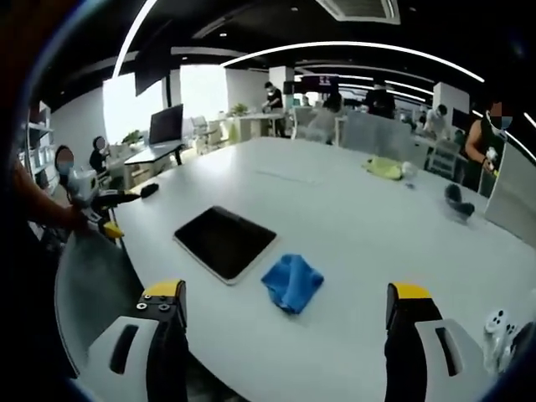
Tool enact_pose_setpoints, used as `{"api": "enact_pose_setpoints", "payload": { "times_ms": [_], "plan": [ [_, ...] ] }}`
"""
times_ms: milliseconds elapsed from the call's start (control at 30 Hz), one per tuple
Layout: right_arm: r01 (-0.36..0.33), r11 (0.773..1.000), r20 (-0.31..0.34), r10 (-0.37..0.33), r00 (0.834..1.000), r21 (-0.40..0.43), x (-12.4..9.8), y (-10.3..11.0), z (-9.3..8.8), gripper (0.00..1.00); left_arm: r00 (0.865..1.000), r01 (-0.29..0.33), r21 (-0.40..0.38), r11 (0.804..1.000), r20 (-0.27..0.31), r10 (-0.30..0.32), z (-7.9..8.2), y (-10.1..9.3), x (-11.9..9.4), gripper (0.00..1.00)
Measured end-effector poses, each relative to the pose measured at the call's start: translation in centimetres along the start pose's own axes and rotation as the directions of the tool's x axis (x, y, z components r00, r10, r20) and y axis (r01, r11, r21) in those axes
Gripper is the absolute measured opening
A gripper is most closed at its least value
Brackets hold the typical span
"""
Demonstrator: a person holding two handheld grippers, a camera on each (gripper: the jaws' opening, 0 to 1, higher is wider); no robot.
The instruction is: Wipe the mirror surface with the cleaning cloth until all visible marks leave the cleaned area.
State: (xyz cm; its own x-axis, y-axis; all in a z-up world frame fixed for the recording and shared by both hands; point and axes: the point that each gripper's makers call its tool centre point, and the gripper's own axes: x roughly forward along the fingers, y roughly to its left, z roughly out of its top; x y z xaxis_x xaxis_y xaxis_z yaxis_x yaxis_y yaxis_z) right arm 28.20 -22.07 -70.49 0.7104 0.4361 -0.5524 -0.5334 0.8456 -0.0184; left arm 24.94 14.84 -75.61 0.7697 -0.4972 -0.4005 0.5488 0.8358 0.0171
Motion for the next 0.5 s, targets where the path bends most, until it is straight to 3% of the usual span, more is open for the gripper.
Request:
{"api": "enact_pose_setpoints", "payload": {
  "times_ms": [67,233,333,500],
  "plan": [
    [-0.008,1.0,-0.002,0.008,1.0,-0.014,0.4,0.1,0.5,0.99,1.0,0.013,0.028,1.0,0.01,-0.014,0.2,-0.5,0.0,0.99],
    [-0.034,0.998,-0.043,0.032,0.999,-0.06,1.3,0.2,1.2,0.97,1.0,0.001,-0.002,1.0,0.006,-0.001,0.1,-0.1,0.0,0.99],
    [-0.041,0.989,-0.072,0.031,0.997,-0.144,1.8,-0.1,1.6,0.96,1.0,0.018,-0.011,1.0,0.017,-0.018,0.4,-0.4,0.1,0.99],
    [-0.055,0.989,-0.089,0.043,0.995,-0.14,2.6,-0.9,2.2,0.94,1.0,0.022,-0.003,1.0,0.007,-0.022,0.3,-0.4,0.3,0.99]
  ]
}}
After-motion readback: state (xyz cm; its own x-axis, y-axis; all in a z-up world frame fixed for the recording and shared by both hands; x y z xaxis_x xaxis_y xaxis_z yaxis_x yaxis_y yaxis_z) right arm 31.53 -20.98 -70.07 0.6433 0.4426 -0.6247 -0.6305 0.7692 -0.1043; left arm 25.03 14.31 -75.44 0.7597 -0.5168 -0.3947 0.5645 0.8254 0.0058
